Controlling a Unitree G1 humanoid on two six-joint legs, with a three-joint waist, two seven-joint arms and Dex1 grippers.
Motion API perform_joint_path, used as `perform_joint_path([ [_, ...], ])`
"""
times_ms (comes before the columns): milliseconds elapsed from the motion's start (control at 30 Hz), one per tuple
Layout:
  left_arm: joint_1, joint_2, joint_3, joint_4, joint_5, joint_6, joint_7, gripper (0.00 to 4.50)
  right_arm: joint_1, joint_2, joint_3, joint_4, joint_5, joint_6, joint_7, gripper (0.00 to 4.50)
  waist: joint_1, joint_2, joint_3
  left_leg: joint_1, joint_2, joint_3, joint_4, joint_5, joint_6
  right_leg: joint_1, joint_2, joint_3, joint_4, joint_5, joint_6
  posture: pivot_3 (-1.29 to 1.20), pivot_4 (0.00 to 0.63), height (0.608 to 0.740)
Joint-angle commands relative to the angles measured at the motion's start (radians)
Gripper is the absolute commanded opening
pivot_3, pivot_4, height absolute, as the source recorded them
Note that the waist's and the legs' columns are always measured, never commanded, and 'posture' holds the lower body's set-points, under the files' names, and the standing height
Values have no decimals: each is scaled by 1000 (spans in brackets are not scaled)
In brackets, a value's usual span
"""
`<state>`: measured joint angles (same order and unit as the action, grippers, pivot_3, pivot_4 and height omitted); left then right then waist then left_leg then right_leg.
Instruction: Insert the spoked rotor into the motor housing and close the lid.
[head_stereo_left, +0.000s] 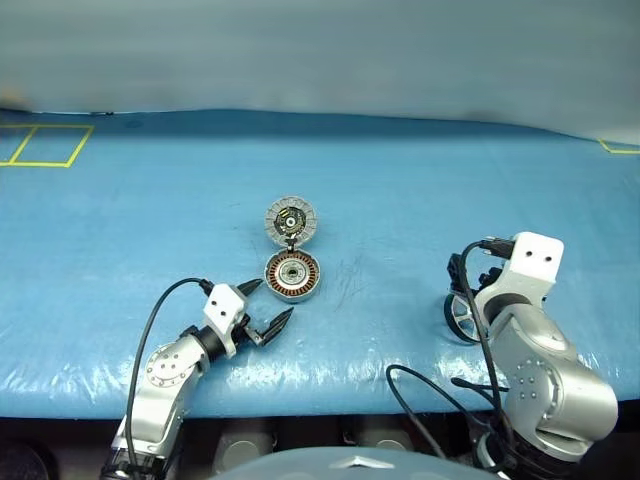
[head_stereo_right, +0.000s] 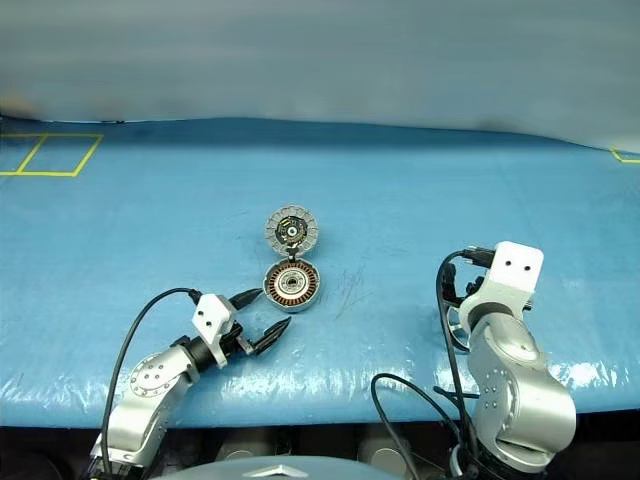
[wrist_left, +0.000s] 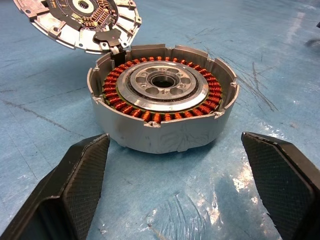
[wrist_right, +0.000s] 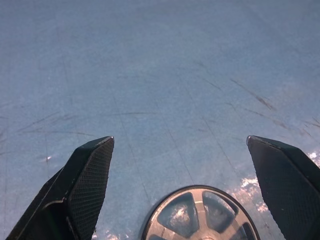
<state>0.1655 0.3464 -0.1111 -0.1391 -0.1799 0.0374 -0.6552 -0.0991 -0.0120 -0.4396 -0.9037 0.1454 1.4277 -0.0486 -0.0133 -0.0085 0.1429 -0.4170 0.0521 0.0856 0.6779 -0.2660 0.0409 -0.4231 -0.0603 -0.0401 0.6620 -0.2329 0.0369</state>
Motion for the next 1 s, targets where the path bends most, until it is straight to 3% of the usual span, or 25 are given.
perform_joint_path([
  [33, -13, 3, -12, -44, -13, -3, -12, 4500, -34, -43, -44, -79, -4, 131, 31, 4477, -1, 0, 0, 0, 0, 0, 0, 0, 0, 0, 0, 0, 0, 0, 0, 0, 150, 740],
  [633, -19, 5, -9, -27, -20, -3, -17, 4500, 91, -165, -162, -44, 105, 187, 189, 4477, 1, 0, 0, 0, -1, -2, 0, 0, 1, 2, 0, 0, -1, -2, -4, 0, 150, 740],
  [1000, -11, 1, -2, 0, -17, -27, -21, 4500, 154, -138, -163, 3, 212, 187, 199, 4477, 1, 0, 0, 0, -1, -2, 0, 0, 1, 2, 0, 0, -1, -3, -4, 0, 150, 740],
])
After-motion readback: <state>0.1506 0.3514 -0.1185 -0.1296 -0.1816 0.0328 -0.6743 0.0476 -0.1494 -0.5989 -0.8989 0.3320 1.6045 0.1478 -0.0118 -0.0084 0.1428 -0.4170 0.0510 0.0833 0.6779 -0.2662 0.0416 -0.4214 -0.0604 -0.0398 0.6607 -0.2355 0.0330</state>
